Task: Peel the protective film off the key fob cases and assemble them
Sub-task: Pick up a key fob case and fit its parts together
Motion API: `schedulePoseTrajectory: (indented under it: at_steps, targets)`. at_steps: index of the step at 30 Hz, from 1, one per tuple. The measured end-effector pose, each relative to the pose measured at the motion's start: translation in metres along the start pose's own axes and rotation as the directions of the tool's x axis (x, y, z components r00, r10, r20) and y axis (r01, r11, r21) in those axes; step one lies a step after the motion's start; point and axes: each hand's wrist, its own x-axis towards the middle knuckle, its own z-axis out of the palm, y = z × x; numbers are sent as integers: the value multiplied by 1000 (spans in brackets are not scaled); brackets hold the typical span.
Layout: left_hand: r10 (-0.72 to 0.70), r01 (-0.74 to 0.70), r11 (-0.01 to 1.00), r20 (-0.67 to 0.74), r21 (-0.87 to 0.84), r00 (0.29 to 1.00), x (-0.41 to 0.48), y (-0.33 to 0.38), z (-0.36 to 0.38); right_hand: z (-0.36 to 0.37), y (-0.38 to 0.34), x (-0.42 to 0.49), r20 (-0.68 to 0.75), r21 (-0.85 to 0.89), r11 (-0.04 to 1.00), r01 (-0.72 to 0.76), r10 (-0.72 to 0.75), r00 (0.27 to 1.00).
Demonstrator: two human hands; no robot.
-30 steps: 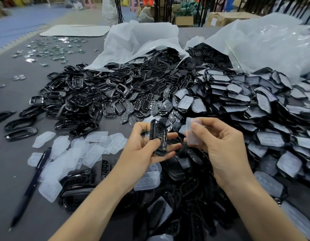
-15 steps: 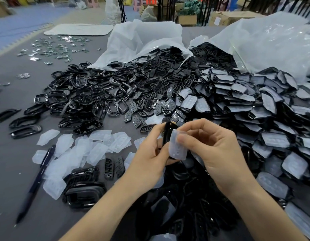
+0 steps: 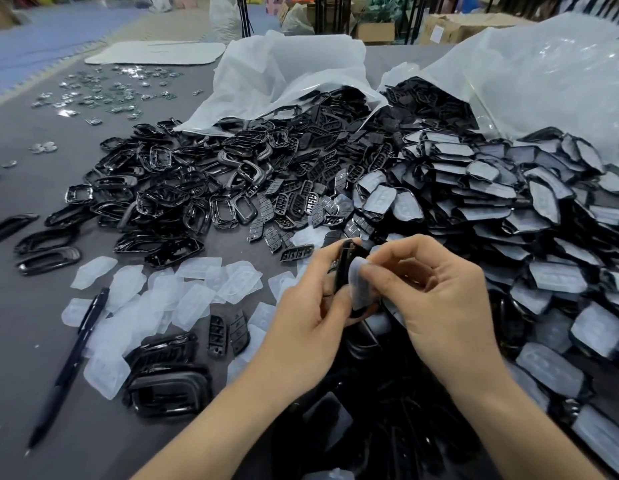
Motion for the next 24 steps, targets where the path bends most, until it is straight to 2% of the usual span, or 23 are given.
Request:
schedulePoseTrajectory:
  at_steps: [3,7,10,21,24]
  targets:
    - [85,-83,984,-3,155,996,0,1,-1,2,-1,-2,-27,-80,993,82,-84,996]
    - [154,-147,963,-13,228,988,-2,2,1,4,-3,-6,-56,-240,948,208,-228,972]
    - [174,-162,947,-18,276,985,-3,1,3,5,-3,-8,-70,-290,927,237,-267,961]
    - [213,-200,908,5,369,977,-3,3,1,5,-3,-8,-82,-186,975,122,-139,987]
    - [217,-209,900,24,382,976,-3,4,0,2,-8,-4,-51,-92,995,38,-43,998]
